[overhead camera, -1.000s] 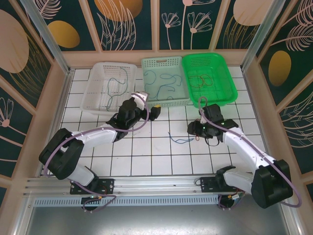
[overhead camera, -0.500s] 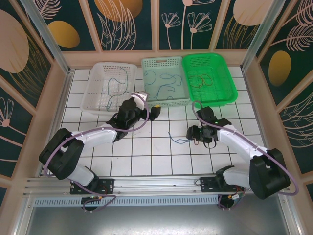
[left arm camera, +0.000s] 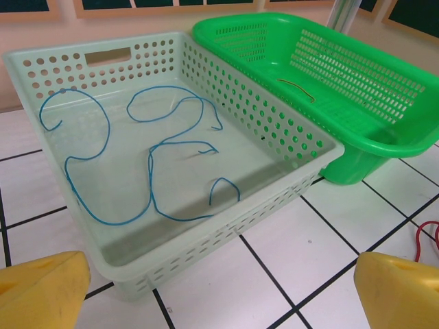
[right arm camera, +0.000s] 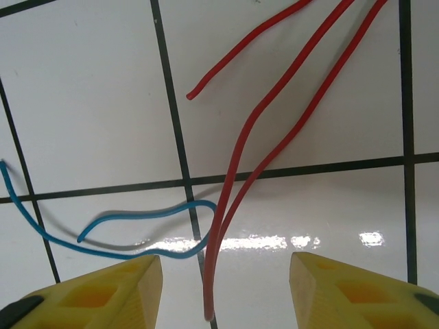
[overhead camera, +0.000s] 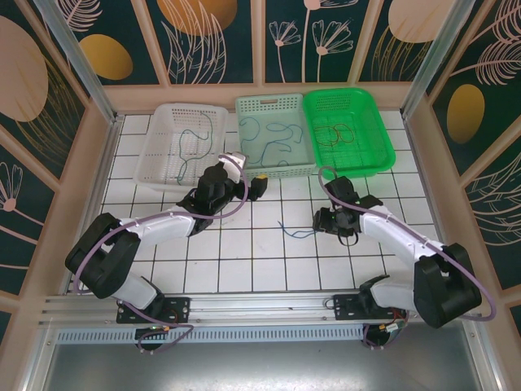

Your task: Untangle the cables

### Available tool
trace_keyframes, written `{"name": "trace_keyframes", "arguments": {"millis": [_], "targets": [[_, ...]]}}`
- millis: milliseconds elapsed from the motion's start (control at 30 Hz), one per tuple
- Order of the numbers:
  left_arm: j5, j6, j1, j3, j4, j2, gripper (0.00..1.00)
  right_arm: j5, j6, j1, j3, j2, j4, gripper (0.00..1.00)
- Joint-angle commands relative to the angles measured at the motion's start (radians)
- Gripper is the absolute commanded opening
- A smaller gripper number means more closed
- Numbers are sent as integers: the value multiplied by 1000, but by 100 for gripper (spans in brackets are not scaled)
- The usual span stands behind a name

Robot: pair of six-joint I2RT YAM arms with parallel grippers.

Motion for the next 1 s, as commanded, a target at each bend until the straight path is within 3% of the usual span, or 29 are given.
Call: {"name": "trace_keyframes", "arguments": {"millis": [0, 33, 167, 267, 367, 567, 733, 967], "targets": [[-1, -5, -6, -4, 6, 8, 98, 8, 0, 11, 13, 57, 49, 48], [-1, -5, -6, -5, 7, 8, 99, 21, -7, 11, 17, 71, 59, 45], [-5, -3, -6, -4, 7, 9, 99, 51, -44, 11, 33, 102, 114, 16], [-16, -6, -6, -6, 7, 6, 99, 61, -71, 12, 46, 78, 116, 0], [-34, -29, -5, -11, 15, -1, 99, 65, -112, 17, 43, -32, 140, 0], [12, -157, -3, -18, 115, -15, 99, -63, -209, 17, 66, -251, 201, 0], [175, -333, 16, -5, 245, -5, 99, -113, -285, 35, 89, -276, 250, 0], [437, -627, 18, -73, 722, 85, 95, -178, -303, 74, 29, -277, 486, 0]]}}
